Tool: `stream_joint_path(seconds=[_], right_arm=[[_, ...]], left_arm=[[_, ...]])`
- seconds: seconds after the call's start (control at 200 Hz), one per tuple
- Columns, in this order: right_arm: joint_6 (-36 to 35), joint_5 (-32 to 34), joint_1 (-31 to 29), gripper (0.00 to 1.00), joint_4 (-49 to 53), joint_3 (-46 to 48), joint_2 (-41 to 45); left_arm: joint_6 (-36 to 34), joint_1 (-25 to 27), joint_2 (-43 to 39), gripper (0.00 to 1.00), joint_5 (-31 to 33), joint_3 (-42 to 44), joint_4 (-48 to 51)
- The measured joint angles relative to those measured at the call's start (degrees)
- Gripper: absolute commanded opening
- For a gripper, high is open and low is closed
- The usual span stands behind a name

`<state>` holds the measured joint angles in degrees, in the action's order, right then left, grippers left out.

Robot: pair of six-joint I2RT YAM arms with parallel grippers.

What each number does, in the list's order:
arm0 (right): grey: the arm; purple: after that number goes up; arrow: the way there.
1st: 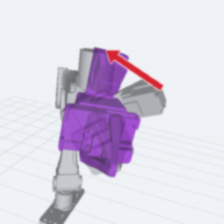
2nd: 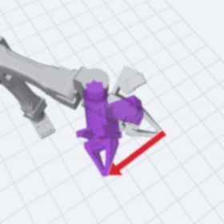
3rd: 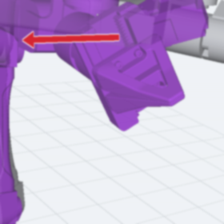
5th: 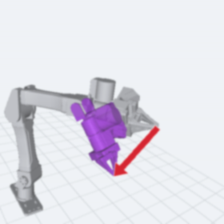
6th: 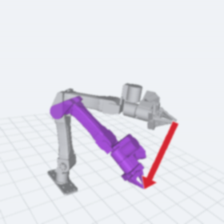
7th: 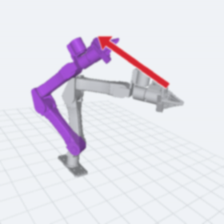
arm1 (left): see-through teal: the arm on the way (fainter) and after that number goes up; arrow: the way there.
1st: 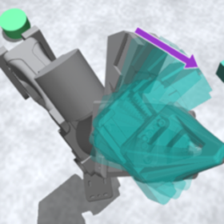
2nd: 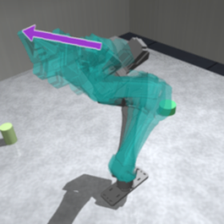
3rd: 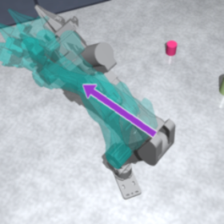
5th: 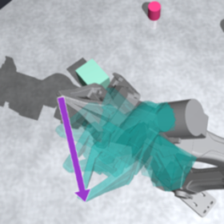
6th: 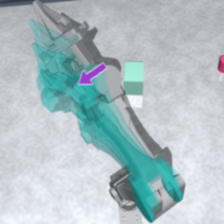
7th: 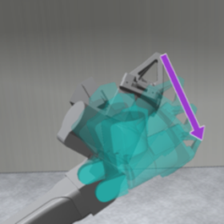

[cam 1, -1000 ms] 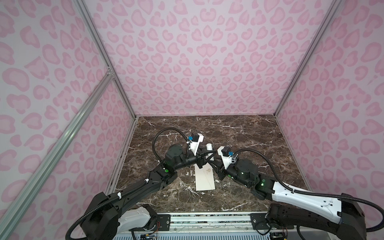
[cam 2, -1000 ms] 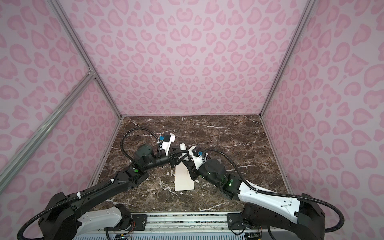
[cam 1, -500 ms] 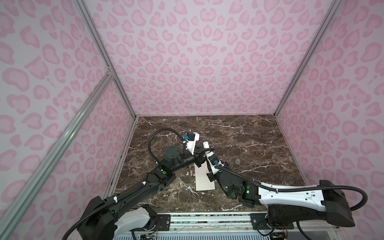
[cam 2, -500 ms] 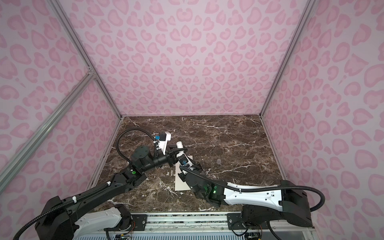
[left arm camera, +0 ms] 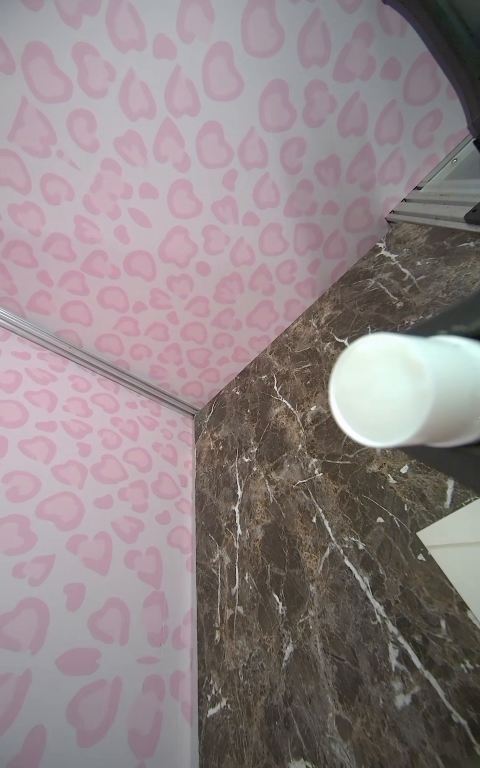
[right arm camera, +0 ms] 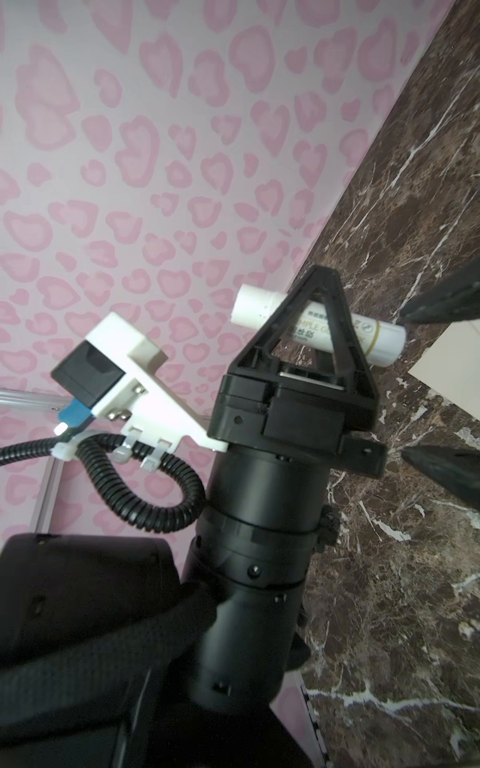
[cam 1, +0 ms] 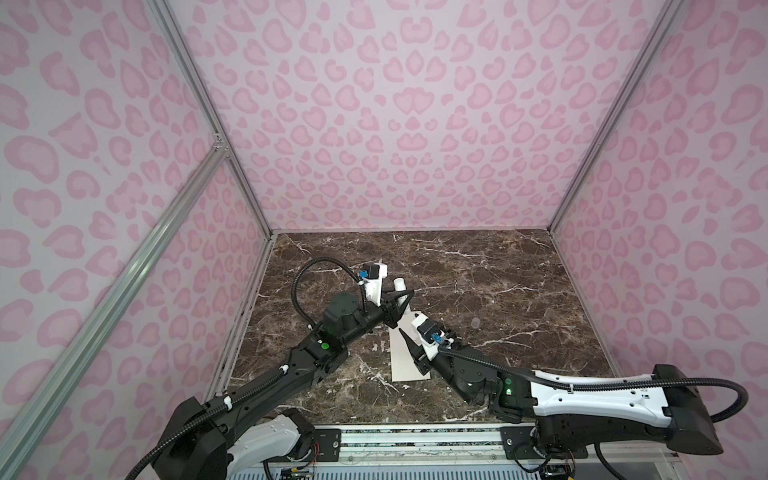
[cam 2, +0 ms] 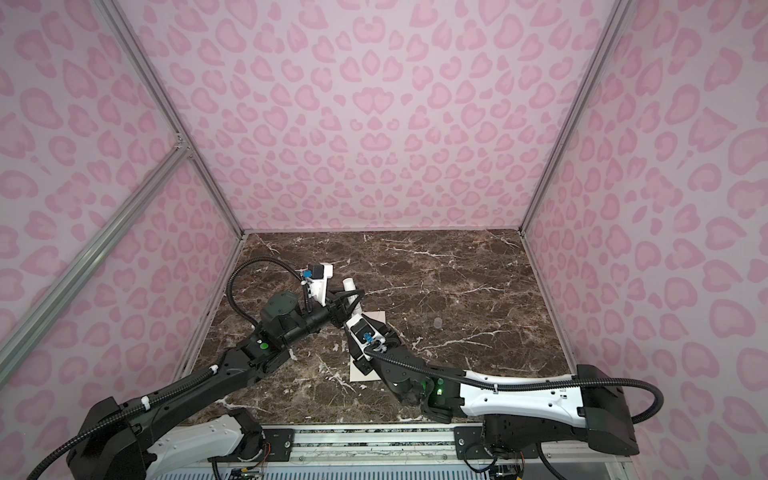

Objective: Place the letter into the envelope and seal it

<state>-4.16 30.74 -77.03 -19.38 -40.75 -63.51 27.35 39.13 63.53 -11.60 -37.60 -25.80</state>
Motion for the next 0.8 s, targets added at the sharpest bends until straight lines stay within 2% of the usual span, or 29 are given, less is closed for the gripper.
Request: stream_joint_path(seconds=[0.165, 0.38, 0.525, 0.66, 0.8], right_arm=[[1.03, -10.38, 6.1, 0.48, 5.07, 4.96, 8.68], [6.54, -25.92, 17.88, 0.46, 4.55, 12.94, 17.75], [10.27, -35.58, 22.86, 0.45, 2.19, 13.99, 17.79], [12.94, -42.71, 23.69, 0.45, -0.85, 13.9, 15.04], [14.84, -47.54, 23.87, 0.45, -3.89, 13.09, 12.04]], left_arm=[[0.02, -1.7, 0.02, 0.04, -3.65, 0.02, -0.04], [0.15, -2.71, 2.01, 0.04, -15.12, -1.27, -2.73], [1.57, -2.75, 4.0, 0.04, -23.32, -1.64, -6.88], [4.37, -2.75, 6.29, 0.04, -29.57, -1.64, -11.74], [6.82, -2.75, 7.78, 0.04, -33.27, -1.64, -16.06]])
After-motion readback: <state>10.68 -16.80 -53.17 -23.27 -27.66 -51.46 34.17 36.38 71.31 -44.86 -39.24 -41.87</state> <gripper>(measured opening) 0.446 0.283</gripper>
